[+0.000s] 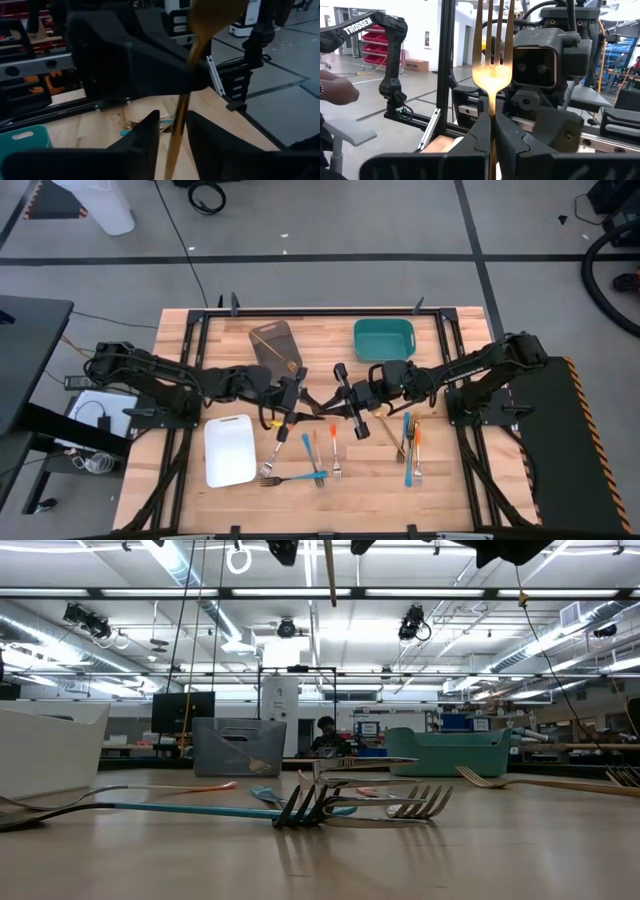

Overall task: Sort silverware by color (type)
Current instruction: Put the gold fork into the black bin

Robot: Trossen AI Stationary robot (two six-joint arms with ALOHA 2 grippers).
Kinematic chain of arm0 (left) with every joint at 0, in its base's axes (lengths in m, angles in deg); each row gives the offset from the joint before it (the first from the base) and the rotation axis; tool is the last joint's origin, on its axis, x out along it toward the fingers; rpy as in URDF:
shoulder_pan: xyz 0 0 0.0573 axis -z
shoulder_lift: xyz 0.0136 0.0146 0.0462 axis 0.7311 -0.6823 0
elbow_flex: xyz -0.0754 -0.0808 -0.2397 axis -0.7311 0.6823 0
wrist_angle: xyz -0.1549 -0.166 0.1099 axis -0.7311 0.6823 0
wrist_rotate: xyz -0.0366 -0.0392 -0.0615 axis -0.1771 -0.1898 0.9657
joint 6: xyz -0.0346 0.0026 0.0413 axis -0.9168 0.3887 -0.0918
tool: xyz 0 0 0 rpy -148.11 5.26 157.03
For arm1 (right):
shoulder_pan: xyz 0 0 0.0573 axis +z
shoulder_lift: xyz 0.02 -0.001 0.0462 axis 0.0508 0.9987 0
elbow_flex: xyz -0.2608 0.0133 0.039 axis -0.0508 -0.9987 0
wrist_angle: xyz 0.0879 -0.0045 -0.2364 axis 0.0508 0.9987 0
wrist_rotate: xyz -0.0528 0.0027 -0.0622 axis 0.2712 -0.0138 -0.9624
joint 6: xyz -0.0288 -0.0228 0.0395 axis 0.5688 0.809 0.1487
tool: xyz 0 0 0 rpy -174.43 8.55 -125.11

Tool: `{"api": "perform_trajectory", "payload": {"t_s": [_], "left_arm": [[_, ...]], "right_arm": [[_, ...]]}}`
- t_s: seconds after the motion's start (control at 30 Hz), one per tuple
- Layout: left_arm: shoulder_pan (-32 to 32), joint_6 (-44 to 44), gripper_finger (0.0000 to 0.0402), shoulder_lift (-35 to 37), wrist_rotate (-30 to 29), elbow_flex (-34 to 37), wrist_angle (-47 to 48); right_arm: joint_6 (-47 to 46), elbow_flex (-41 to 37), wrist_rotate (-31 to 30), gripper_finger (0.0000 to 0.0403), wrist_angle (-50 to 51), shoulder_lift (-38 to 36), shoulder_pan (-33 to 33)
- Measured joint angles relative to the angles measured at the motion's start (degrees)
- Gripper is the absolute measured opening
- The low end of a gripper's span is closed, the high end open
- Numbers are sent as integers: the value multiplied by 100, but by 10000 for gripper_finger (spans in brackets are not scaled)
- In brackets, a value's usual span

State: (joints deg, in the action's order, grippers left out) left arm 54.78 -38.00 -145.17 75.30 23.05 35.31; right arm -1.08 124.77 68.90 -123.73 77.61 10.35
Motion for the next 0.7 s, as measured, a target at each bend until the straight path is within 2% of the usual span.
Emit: {"api": "perform_trajectory", "payload": {"t_s": [0.23, 0.4, 0.5, 0.7], "left_arm": [[2, 22, 33, 0, -2, 0, -6], [-6, 21, 30, 0, 2, 0, 69], [-71, 10, 30, 0, 4, 4, 226], [-104, -1, 30, 9, 72, 4, 320]], "right_arm": [[36, 0, 7, 17, 3, 0, 0], [-54, 0, -88, 22, 128, 0, 2], [-153, 0, -237, 44, 292, 0, 2], [-238, 0, -487, 118, 406, -7, 6]]}}
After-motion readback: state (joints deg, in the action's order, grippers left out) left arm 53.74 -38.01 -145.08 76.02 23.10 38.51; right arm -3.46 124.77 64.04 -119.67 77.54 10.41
